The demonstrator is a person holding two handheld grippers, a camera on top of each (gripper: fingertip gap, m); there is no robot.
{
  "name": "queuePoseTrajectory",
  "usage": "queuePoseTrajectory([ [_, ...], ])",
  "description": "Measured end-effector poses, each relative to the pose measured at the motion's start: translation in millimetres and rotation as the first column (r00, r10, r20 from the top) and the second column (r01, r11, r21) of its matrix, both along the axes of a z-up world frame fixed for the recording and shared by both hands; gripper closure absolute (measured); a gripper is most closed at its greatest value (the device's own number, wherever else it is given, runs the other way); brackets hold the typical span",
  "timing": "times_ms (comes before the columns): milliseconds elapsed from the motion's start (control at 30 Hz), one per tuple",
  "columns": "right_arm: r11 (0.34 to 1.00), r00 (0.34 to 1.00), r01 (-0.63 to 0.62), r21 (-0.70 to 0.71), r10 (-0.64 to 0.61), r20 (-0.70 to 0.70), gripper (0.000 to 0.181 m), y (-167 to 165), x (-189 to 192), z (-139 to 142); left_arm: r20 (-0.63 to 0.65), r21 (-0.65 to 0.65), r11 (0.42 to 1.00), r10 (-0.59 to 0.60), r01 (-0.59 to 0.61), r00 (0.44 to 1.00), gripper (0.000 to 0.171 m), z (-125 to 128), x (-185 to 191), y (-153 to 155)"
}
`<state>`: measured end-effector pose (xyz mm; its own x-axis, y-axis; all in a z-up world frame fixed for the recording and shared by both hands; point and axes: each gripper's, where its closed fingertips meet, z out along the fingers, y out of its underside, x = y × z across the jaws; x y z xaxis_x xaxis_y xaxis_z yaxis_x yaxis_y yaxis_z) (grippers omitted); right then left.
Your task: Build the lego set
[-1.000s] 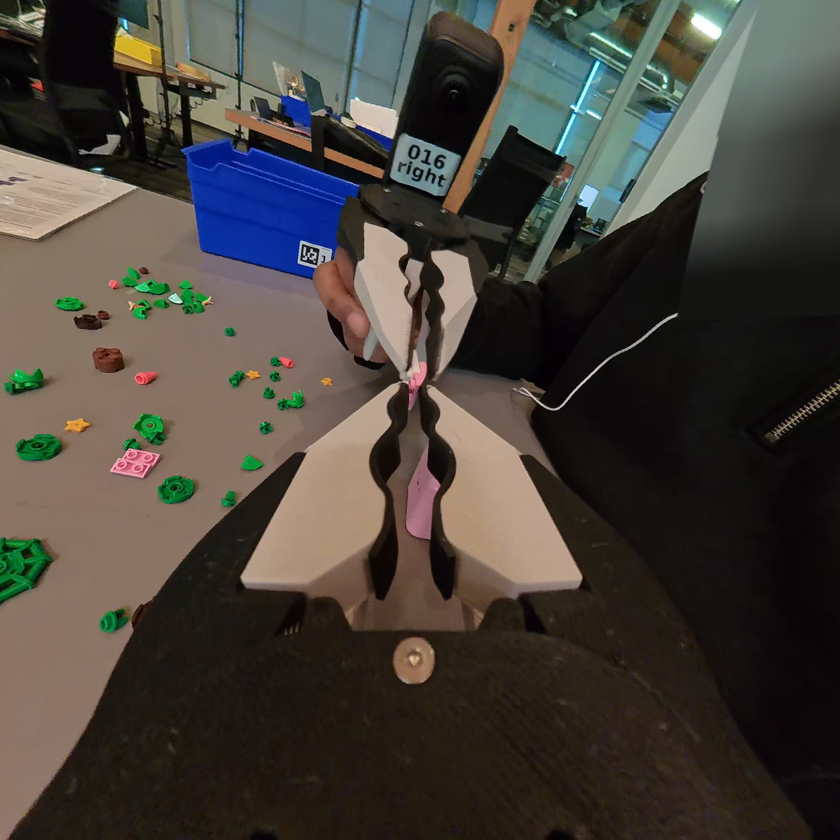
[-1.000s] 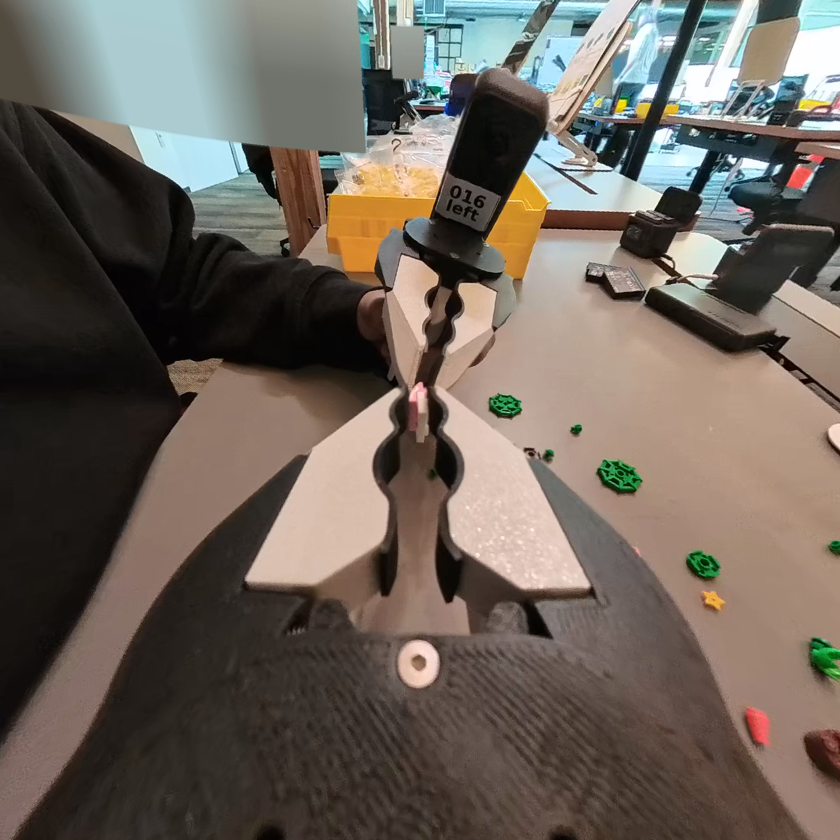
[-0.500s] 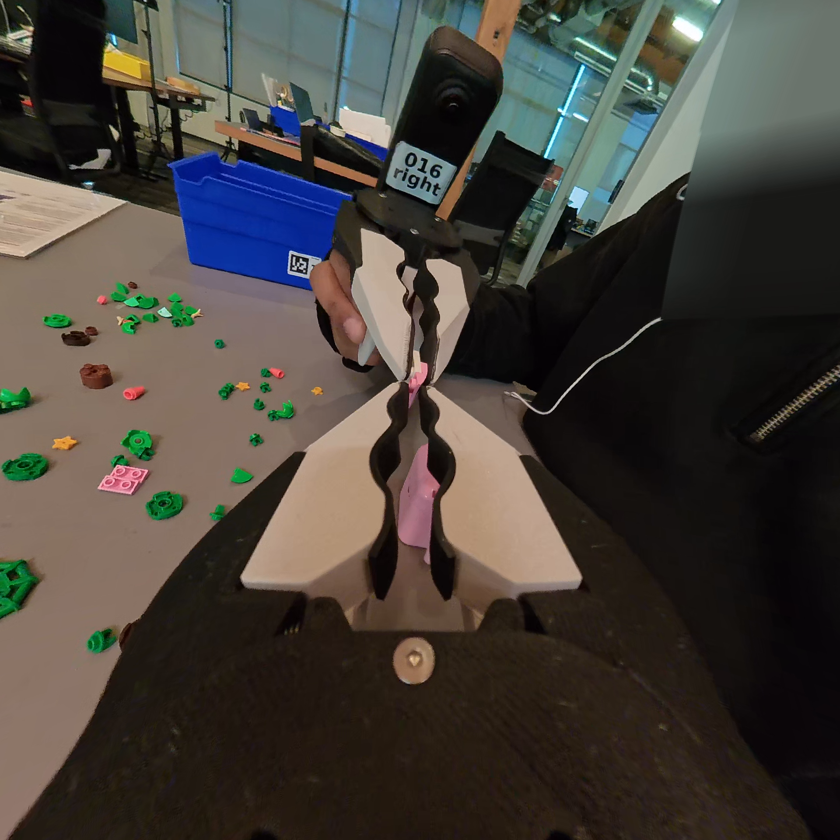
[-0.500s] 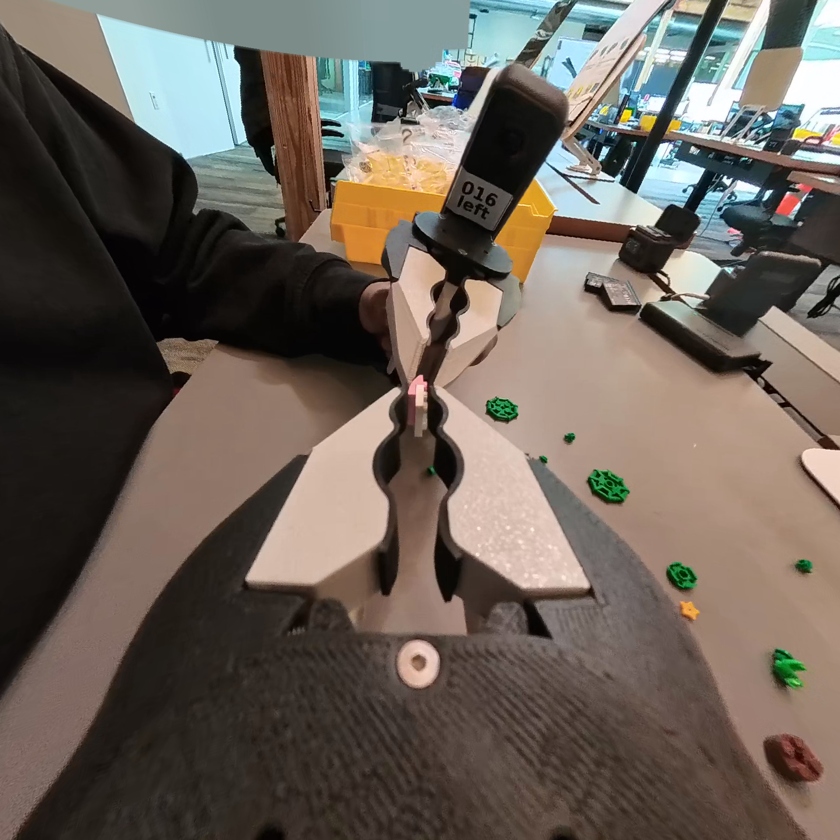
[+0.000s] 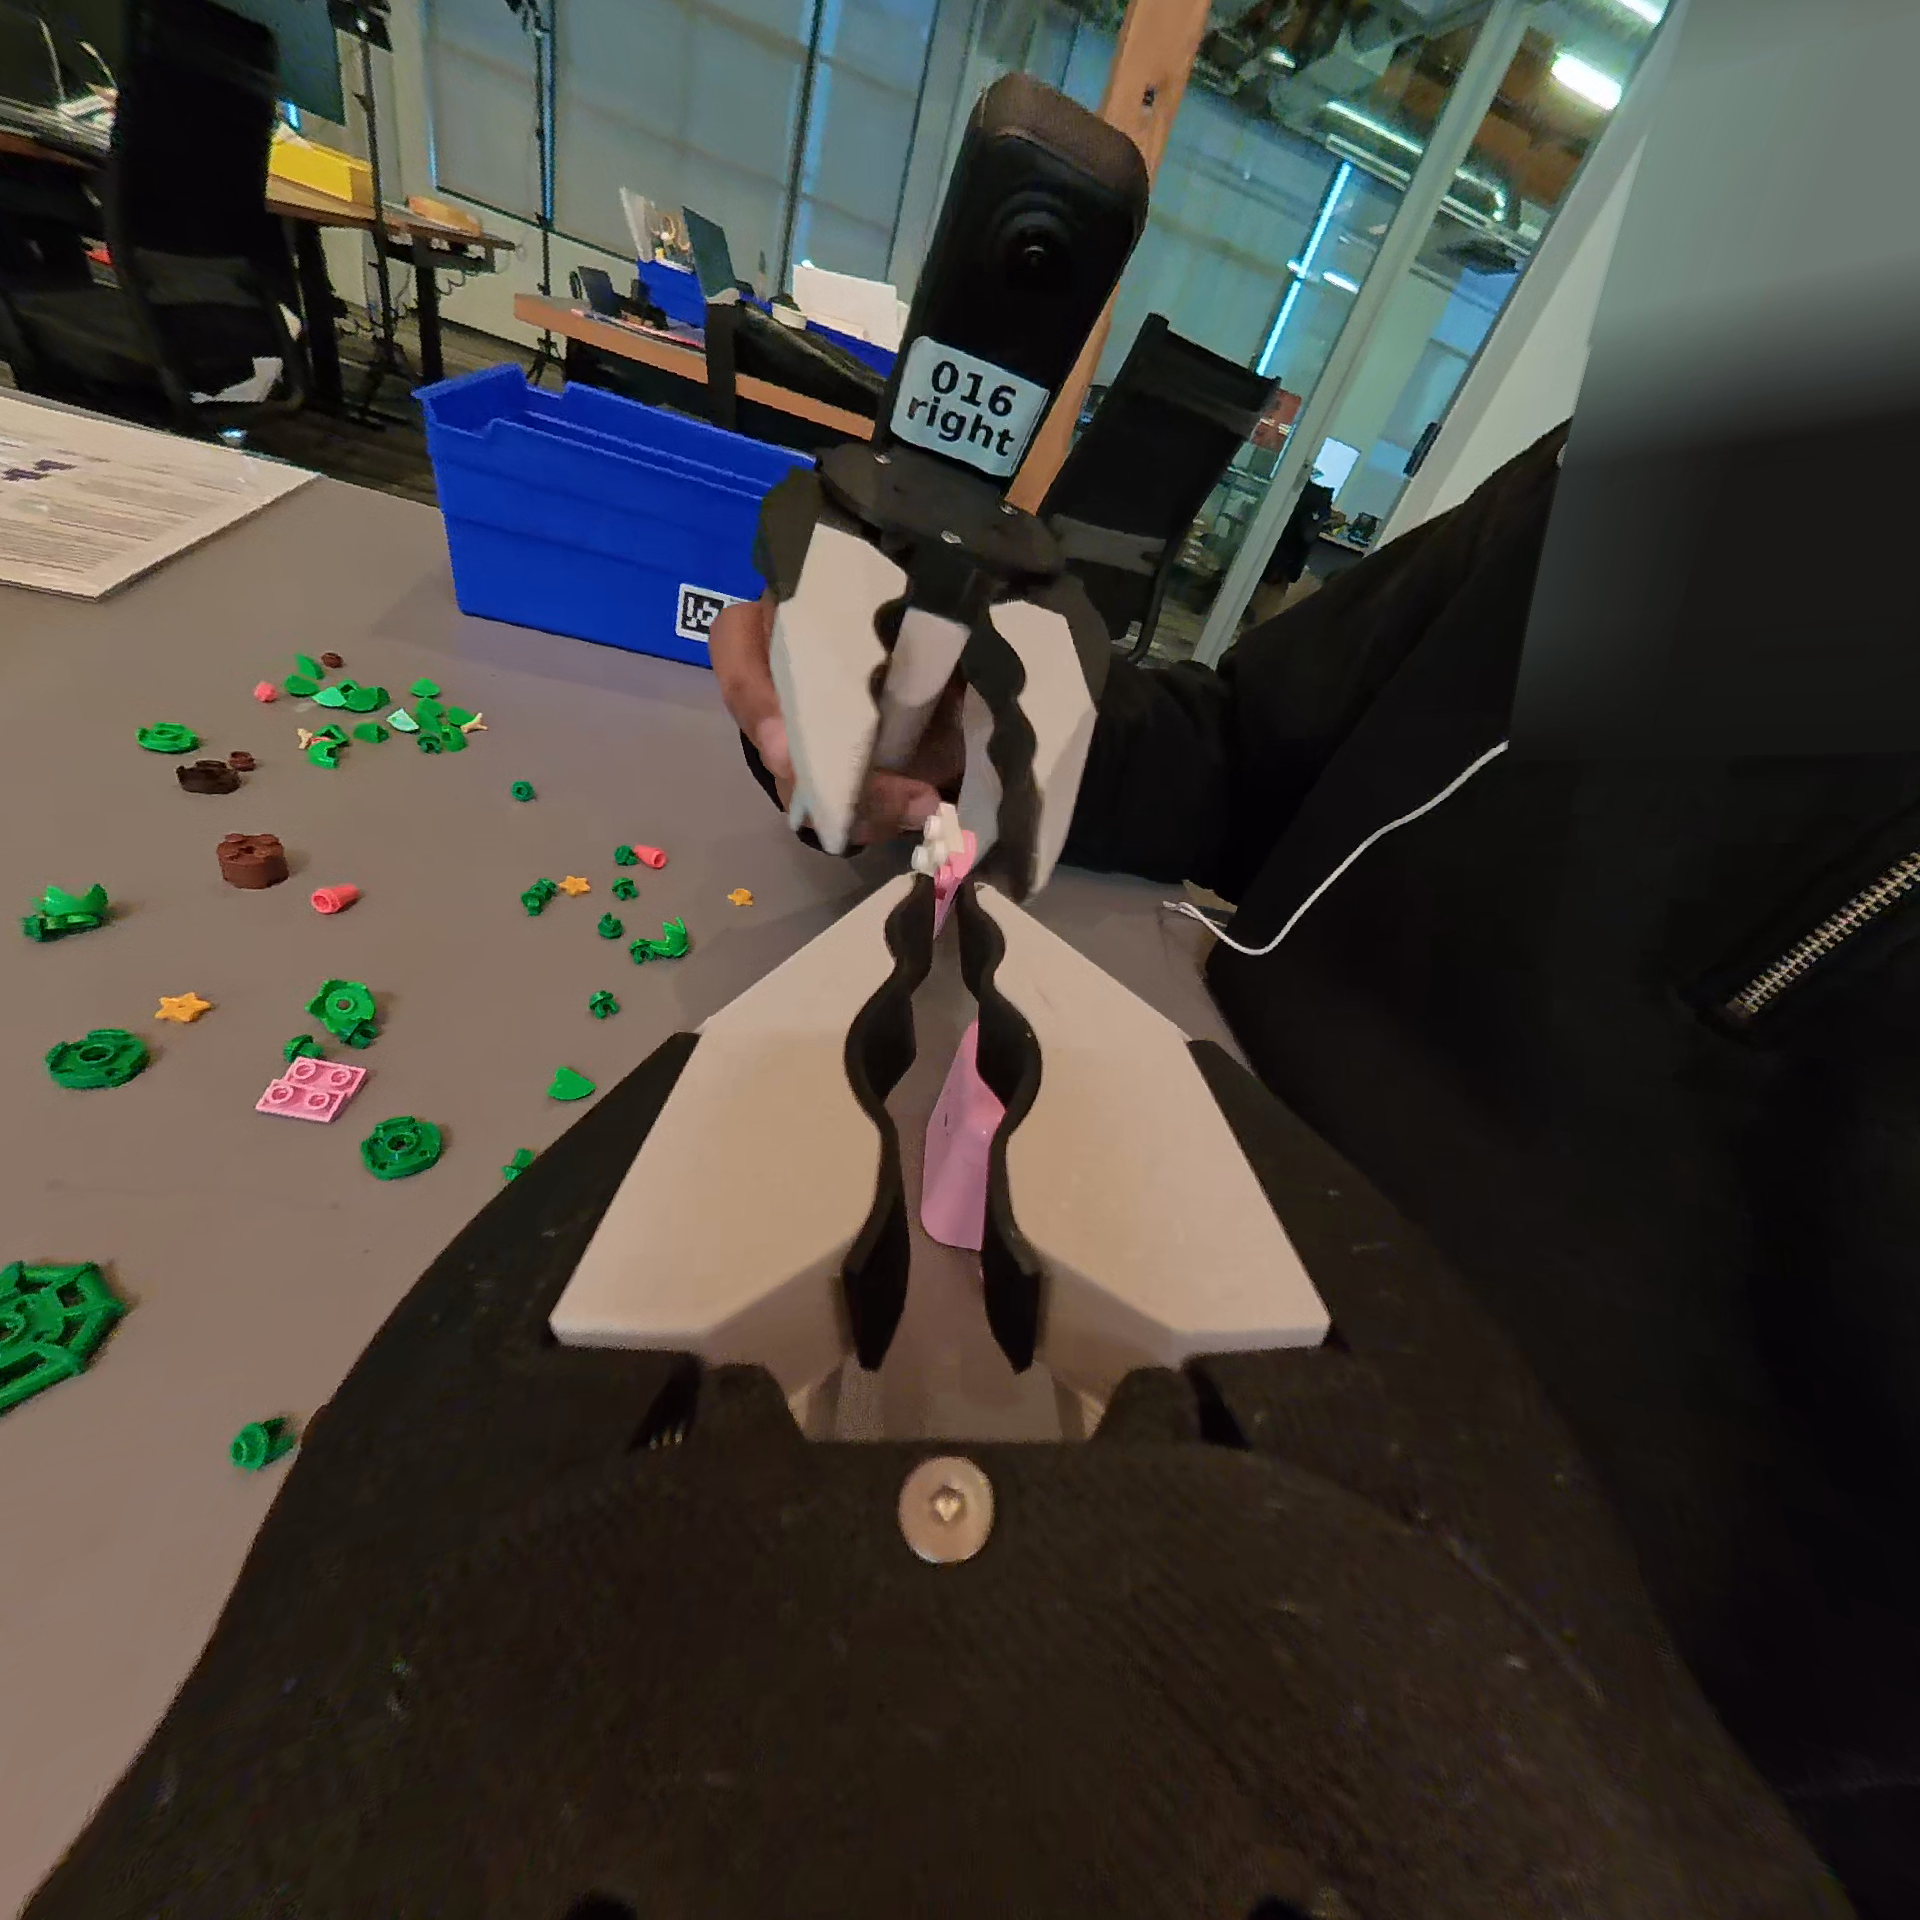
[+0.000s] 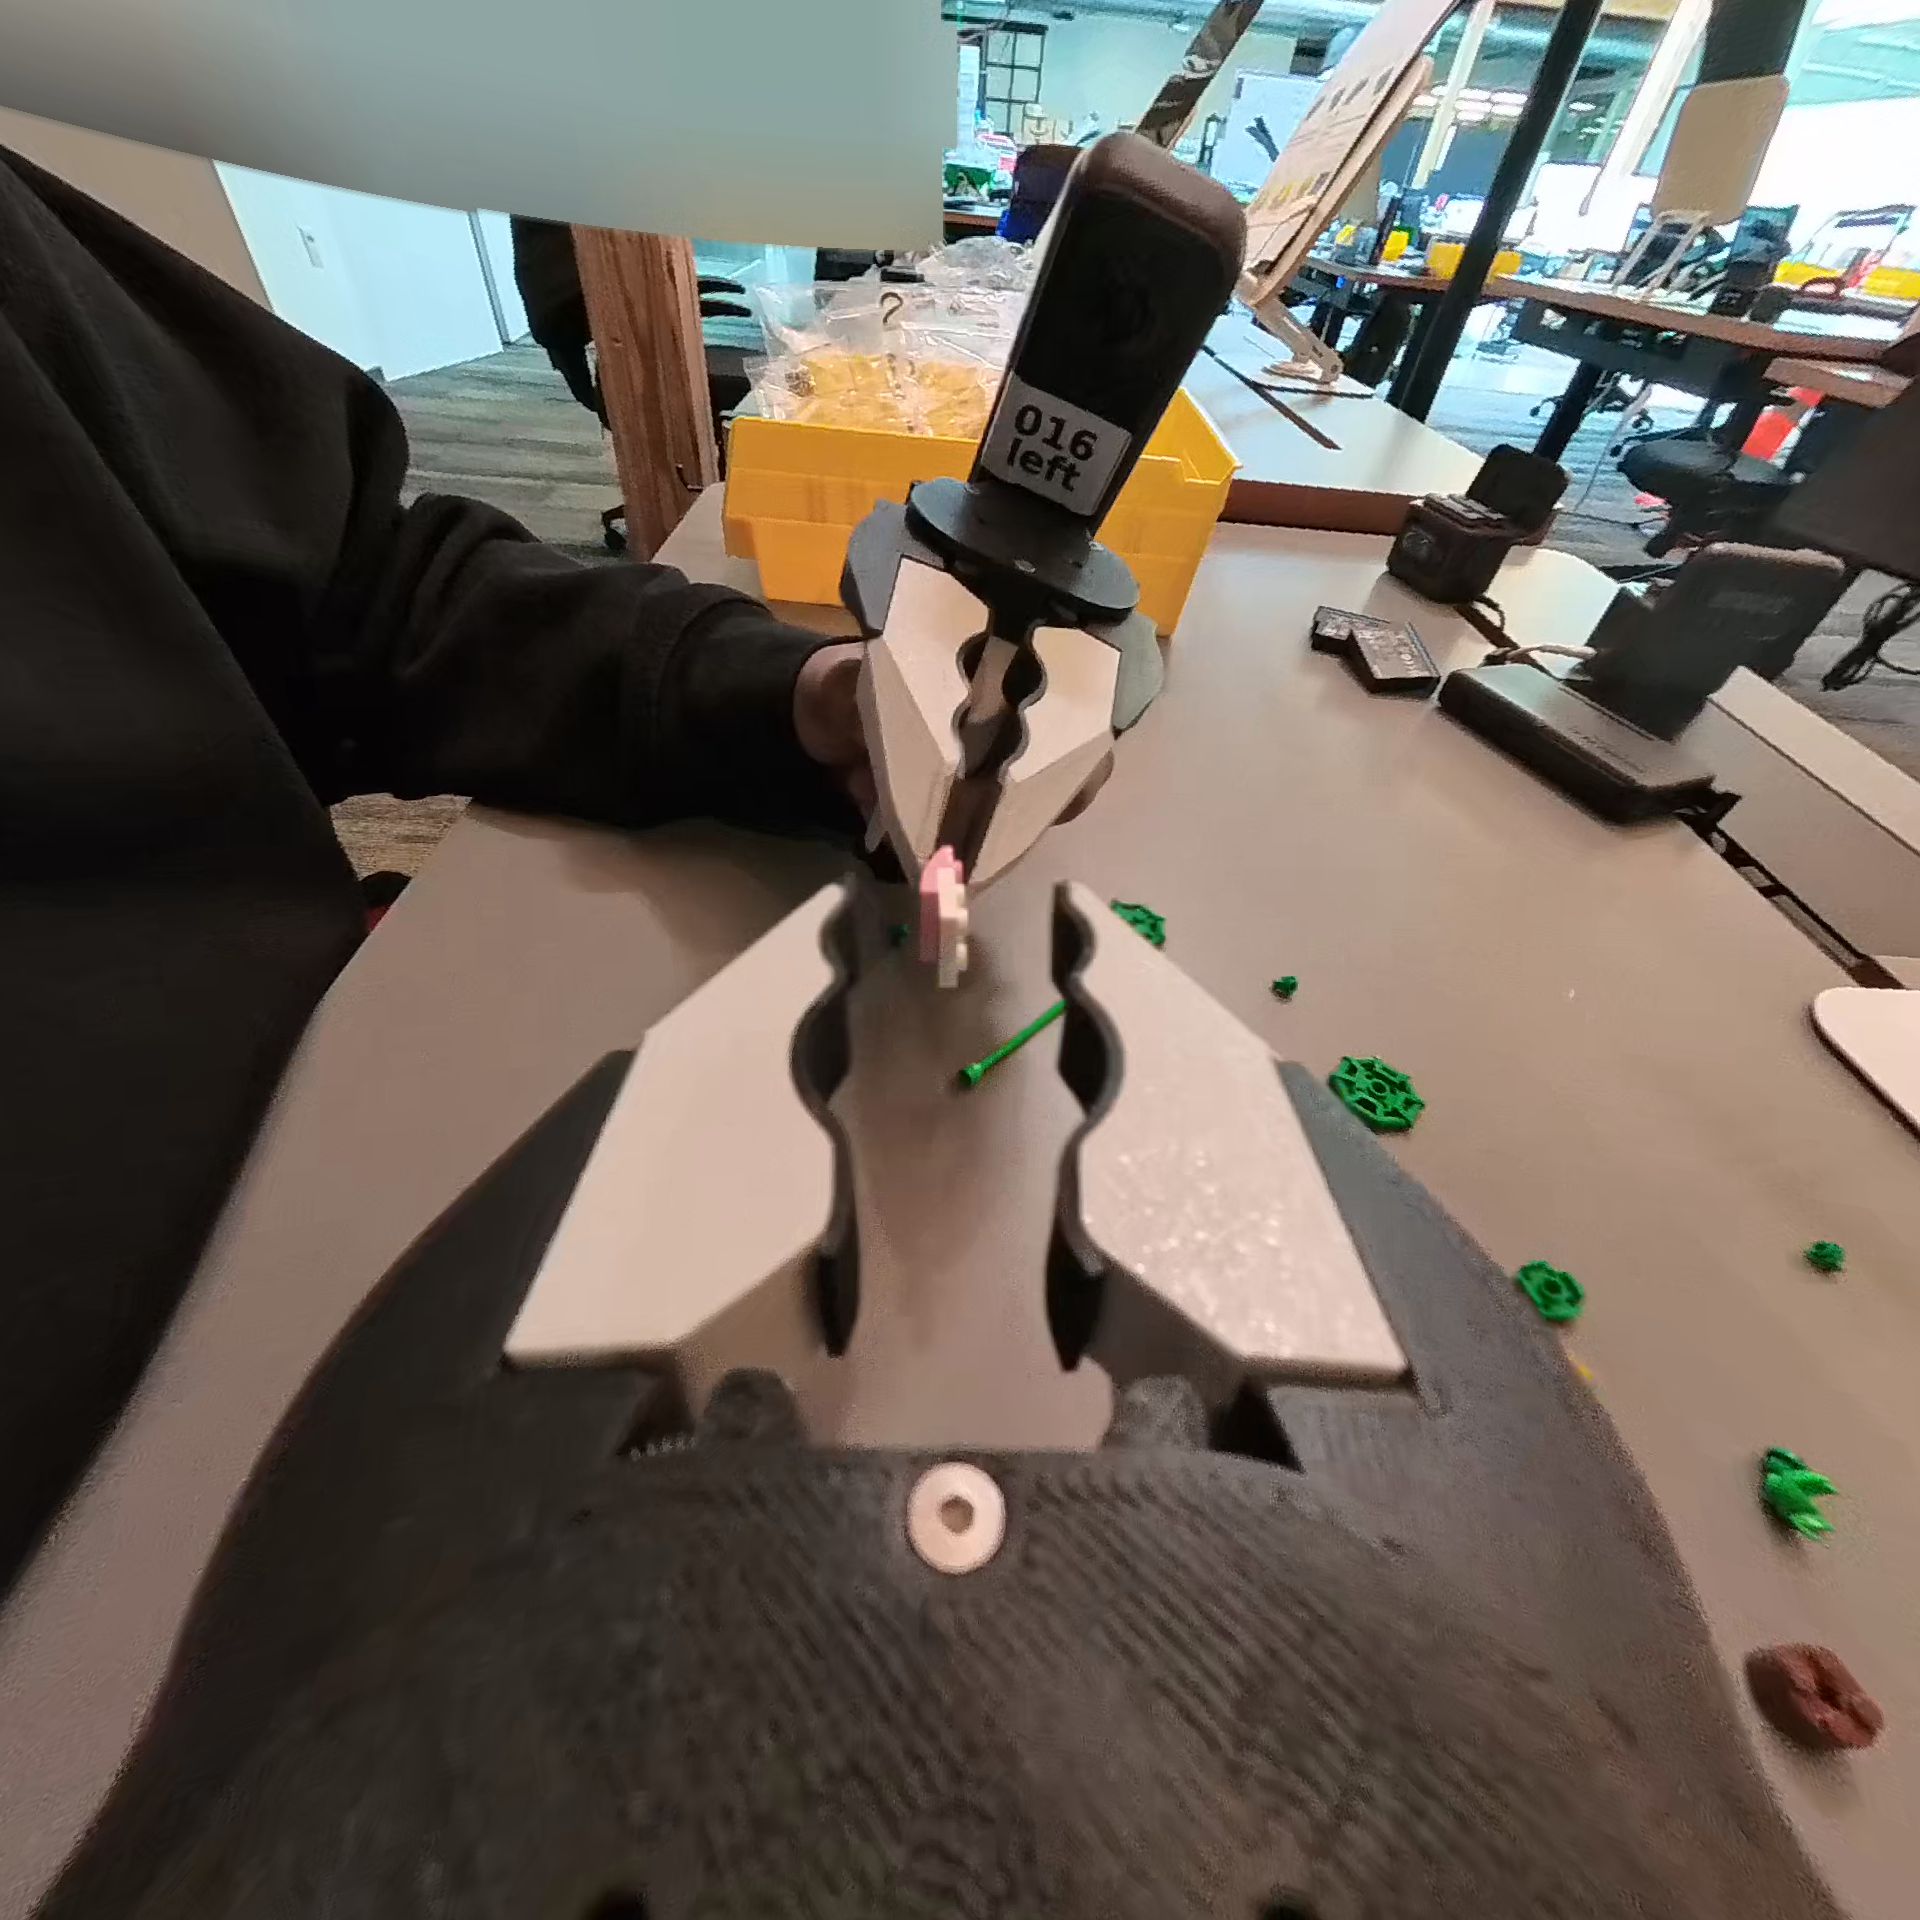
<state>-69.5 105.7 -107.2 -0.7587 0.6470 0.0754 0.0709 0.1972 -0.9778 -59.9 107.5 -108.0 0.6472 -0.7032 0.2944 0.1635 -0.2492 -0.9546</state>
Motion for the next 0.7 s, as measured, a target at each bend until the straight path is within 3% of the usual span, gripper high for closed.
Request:
queuePoseTrajectory([
  [333, 0.996, 0.996, 0.082, -0.028, -0.083, -0.032, 0.139, 14, -9, 2, 0.160, -0.003, 0.999, 0.039, -0.039, 0.986, 0.171, 11, -21, 2],
  [700, 0.974, 0.984, 0.172, 0.145, -0.165, -0.060, 0.140, 23, -9, -9, 0.106, -0.025, 0.998, 0.062, -0.060, 0.992, 0.171, 3, -20, 6],
])
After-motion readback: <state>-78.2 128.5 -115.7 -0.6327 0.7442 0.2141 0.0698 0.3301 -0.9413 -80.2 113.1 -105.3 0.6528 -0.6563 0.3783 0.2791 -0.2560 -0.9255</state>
